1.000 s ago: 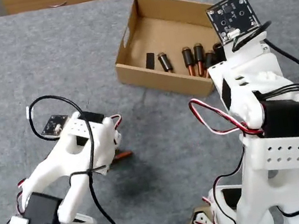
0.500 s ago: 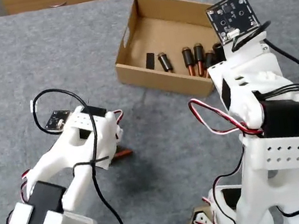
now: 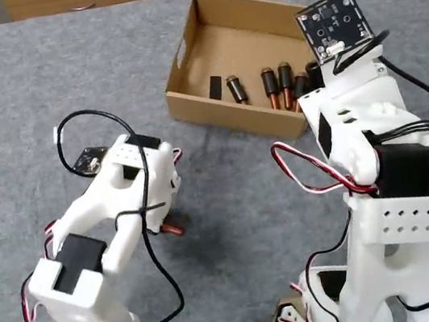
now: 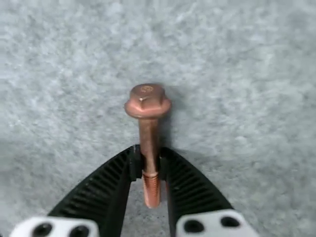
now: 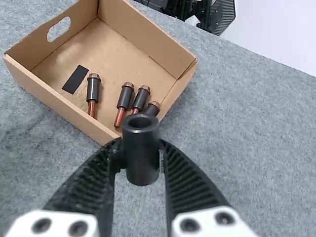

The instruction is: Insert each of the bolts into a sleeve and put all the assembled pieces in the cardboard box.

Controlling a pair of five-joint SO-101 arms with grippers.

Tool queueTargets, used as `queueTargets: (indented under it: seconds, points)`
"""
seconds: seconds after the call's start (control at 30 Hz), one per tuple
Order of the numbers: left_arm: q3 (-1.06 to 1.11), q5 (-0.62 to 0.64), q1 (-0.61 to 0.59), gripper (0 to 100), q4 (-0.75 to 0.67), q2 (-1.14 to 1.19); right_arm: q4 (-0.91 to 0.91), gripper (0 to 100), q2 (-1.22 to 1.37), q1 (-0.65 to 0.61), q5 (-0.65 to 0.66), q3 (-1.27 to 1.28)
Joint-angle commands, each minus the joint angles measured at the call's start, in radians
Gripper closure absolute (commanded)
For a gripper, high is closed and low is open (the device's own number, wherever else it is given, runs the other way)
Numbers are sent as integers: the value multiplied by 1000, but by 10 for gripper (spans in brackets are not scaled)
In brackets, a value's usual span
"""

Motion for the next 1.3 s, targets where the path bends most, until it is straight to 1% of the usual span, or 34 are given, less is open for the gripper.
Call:
queueTargets:
  seconds: [0.0, 0.27, 0.33, 0.4, 0.47, 0.6, 0.63, 0.73, 0.77, 0.83, 0.9, 0.93, 1.0, 1.07, 1.13, 1.2, 1.27]
  points:
    - [-28, -6, -3, 980, 115, 30, -18, 996, 5, 10, 9, -47]
    - [-288, -9, -9, 980, 394, 1, -18, 996, 4, 10, 9, -28]
    - [-370, -26, -21, 980, 422, -8, -18, 996, 4, 10, 9, -30]
    - [-453, -75, -44, 980, 427, -21, -18, 996, 4, 12, 9, -30]
    - [-528, -166, -92, 980, 425, -35, -18, 996, 4, 41, 9, -30]
    - [-678, -420, -170, 981, 416, -58, -20, 996, -1, 125, 9, -28]
    - [-726, -457, -180, 981, 411, -64, -18, 996, -2, 142, 9, -27]
    - [-868, -508, -180, 981, 407, -79, 25, 996, -2, 173, 9, -27]
    - [-910, -560, -180, 981, 407, -82, 48, 996, -2, 171, 9, -28]
    - [-991, -740, -175, 981, 410, -94, 95, 996, -2, 171, 3, -28]
    - [-1045, -921, -138, 981, 427, -114, 133, 996, -4, 171, 2, -28]
    - [-1071, -980, -121, 981, 456, -131, 146, 996, -4, 171, 2, -28]
    - [-1097, -1037, -92, 981, 493, -179, 158, 996, -21, 171, 0, -27]
    - [-1111, -1042, -60, 981, 491, -245, 158, 997, -56, 157, -2, -25]
    - [-1120, -1039, -11, 981, 491, -331, 164, 997, -101, 127, -38, -25]
    - [-1119, -1033, 58, 981, 491, -426, 187, 997, -142, 90, -92, -24]
    - [-1117, -1008, 124, 981, 491, -507, 189, 997, -183, 62, -112, -1]
